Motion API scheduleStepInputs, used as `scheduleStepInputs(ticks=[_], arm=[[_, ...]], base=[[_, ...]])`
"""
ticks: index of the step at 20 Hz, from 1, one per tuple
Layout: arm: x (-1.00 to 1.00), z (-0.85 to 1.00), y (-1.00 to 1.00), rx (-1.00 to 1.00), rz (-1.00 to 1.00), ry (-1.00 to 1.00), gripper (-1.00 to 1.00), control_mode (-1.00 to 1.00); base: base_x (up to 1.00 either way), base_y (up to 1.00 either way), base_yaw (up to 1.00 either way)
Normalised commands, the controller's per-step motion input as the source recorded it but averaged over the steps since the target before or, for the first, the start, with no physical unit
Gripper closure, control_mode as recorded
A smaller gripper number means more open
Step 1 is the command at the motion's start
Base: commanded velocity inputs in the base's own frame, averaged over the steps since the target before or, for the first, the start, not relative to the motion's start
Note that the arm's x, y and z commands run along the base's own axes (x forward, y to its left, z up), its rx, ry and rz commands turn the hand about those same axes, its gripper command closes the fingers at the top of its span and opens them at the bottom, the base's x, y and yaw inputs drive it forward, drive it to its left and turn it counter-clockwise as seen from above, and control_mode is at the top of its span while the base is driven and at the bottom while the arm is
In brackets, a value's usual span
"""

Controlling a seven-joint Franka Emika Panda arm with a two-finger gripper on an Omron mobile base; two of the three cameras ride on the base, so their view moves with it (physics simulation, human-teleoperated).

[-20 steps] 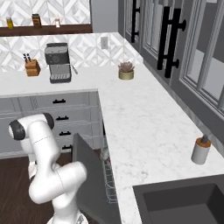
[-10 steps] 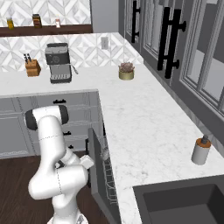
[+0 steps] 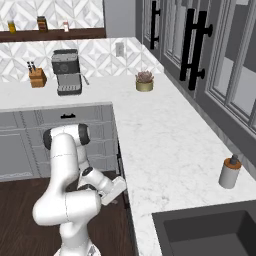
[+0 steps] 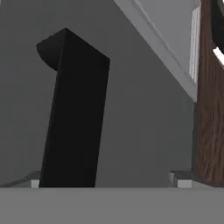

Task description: Pick up the cup and bowl from the counter, place them in the dishwasher, and close the dishwasher door.

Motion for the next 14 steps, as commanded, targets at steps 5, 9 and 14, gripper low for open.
scheduleStepInputs(ticks=[5, 9, 14], arm=[[0.79, -0.73, -0.12, -0.97, -0.04, -0.32, -1.00, -1.00], [0.78, -0.37, 0.00, -1.00, -0.09, -0.55, -1.00, -1.00], [0.81, -0.41, 0.00, -1.00, -0.02, -0.74, -1.00, -1.00]], base=[[0.00, 0.00, 0.00], [0.00, 0.00, 0.00], [0.00, 0.00, 0.00]])
